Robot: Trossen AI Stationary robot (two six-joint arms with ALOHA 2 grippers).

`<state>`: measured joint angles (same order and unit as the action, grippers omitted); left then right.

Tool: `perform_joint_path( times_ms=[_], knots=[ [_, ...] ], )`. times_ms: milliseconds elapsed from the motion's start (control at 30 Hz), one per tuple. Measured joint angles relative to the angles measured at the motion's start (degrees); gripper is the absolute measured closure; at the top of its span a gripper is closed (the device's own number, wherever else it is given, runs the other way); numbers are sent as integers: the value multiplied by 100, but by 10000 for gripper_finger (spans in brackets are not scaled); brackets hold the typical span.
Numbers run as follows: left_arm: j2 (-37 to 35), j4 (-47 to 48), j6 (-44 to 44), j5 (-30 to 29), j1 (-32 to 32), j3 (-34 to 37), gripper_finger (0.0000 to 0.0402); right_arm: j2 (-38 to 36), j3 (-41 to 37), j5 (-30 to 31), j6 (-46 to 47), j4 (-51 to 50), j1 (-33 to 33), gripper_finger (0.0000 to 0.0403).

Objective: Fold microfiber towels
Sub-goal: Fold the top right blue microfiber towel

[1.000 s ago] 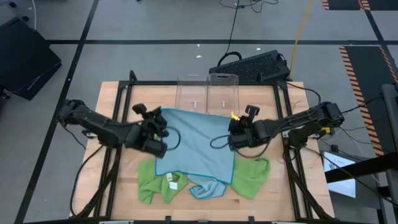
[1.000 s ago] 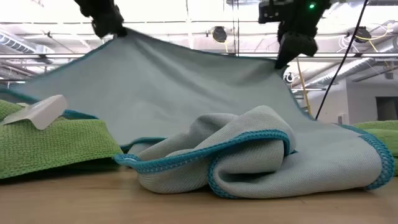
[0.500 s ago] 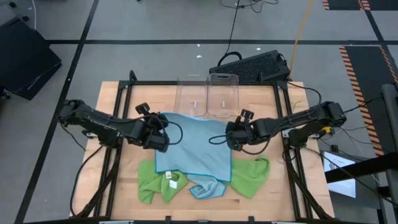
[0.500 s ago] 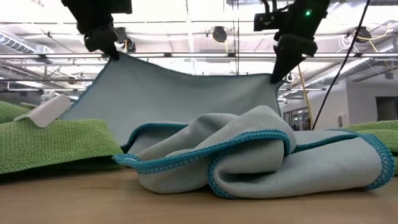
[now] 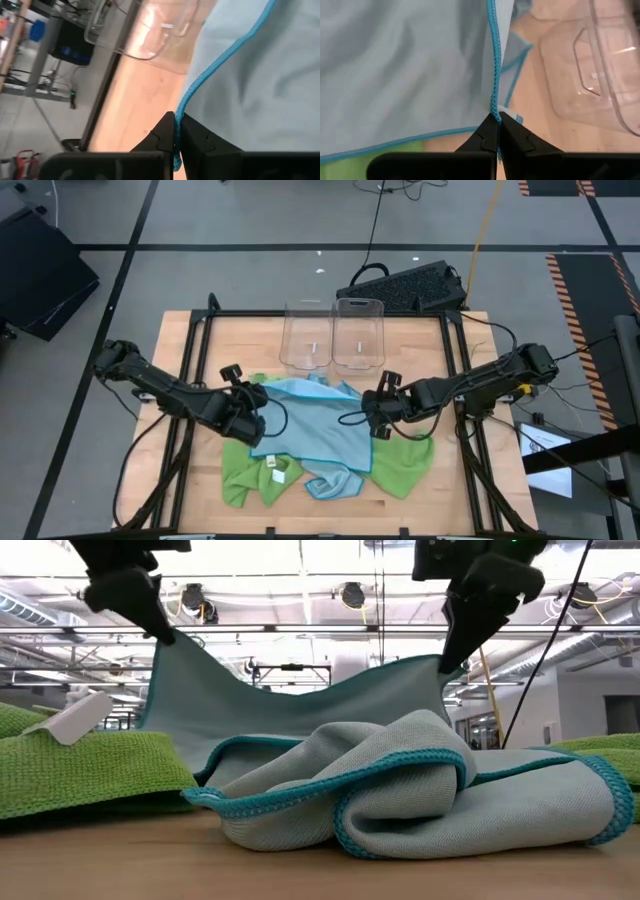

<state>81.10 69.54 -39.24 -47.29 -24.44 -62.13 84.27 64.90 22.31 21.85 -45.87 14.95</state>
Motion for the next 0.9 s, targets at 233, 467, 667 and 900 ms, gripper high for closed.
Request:
perform_joint_path(
  times_ms=[233,467,667,900],
  knots=[
    [-1,-18,-317,242,-486,0,394,0,-85,-467,329,188,151,403],
    [0,-86,-687,470,-832,0,385,2,-594,-1002,716,673,268,403],
    [0,-292,-894,704,-1021,0,389,4,-911,-1684,904,1277,321,403],
    [-2,-712,-912,896,-1152,0,389,4,-1116,-1856,1356,1517,318,403]
  ],
)
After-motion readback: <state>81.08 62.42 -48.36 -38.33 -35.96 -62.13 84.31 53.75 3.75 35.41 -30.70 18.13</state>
